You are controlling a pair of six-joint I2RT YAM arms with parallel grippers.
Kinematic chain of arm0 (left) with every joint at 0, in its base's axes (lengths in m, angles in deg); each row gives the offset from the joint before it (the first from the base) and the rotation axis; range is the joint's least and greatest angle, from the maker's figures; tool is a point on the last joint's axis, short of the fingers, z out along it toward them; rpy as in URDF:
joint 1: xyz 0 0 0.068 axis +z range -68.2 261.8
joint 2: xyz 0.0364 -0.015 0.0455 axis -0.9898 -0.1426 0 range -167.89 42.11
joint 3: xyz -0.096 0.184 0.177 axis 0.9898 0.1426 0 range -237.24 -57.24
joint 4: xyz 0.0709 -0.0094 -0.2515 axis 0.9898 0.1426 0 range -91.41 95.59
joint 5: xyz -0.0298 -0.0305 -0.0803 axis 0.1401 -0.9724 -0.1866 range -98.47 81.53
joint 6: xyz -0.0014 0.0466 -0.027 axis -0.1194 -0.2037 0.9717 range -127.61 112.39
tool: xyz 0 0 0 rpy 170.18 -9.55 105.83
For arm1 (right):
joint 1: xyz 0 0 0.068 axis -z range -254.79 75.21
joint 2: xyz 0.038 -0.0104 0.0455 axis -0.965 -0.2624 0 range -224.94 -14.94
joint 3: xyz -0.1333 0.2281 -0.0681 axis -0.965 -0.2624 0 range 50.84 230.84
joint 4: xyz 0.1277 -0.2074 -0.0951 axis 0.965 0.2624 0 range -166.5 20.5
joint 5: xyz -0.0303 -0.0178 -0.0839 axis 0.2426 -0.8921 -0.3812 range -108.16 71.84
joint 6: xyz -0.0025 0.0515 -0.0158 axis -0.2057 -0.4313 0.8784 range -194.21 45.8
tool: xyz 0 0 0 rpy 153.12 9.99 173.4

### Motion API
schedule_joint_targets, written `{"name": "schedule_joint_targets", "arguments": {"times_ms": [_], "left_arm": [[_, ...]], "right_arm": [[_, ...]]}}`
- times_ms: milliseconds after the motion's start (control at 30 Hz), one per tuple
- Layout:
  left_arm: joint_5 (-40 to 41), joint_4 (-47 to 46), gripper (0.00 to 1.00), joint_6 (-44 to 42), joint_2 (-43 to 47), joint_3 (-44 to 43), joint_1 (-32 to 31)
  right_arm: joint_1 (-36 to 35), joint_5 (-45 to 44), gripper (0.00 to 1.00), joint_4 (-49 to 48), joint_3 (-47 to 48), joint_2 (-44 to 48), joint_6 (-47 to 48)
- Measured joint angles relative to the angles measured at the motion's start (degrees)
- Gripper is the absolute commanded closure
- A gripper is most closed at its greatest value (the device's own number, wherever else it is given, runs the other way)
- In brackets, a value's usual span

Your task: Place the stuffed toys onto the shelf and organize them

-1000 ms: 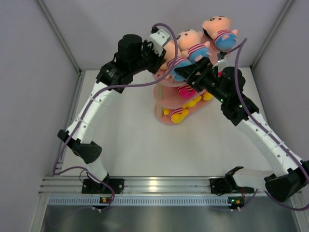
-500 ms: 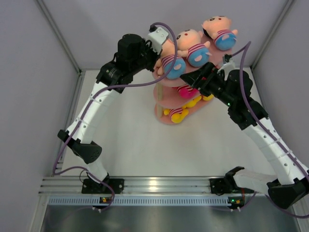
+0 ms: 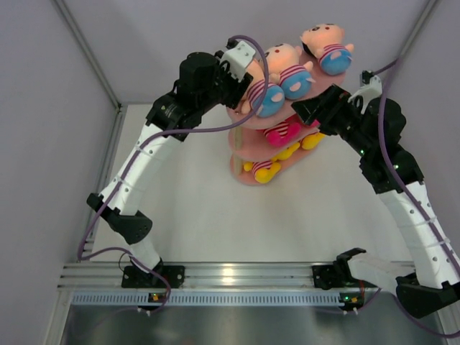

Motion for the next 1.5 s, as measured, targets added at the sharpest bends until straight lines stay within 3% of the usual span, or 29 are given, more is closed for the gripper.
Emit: {"name": "schedule_joint_targets", "arguments": {"times_ms": [67, 433, 667, 967, 1167, 1500], "left_arm": [[0.68, 0.0, 0.36, -0.07, 0.0, -0.13, -0.15], [2.47, 0.09, 0.02, -1.18, 0.44, -0.66, -0.61], [2.93, 0.22, 0.01, -1.97, 7.63, 3.21, -0.76], [18.27, -0.35, 0.02, -8.31, 27.89, 24.22, -0.79], [24.65, 0.0, 0.01, -9.68, 34.64, 44.13, 3.17], [15.47, -0.22, 0.01, -1.44, 46.77, 70.01, 19.58]], "right_arm": [[0.7, 0.07, 0.15, 0.02, 0.0, 0.55, 0.46], [5.11, 0.44, 0.1, 1.64, -0.07, 3.54, 1.9], [10.88, -1.64, 0.05, 4.04, -4.81, 8.13, 5.2], [23.26, -6.34, 0.04, 5.53, -21.14, 11.47, 8.7], [24.94, -12.7, 0.02, 5.31, -30.27, 15.82, 11.56], [25.03, -16.35, 0.01, 1.49, -38.8, 22.47, 13.73]]}}
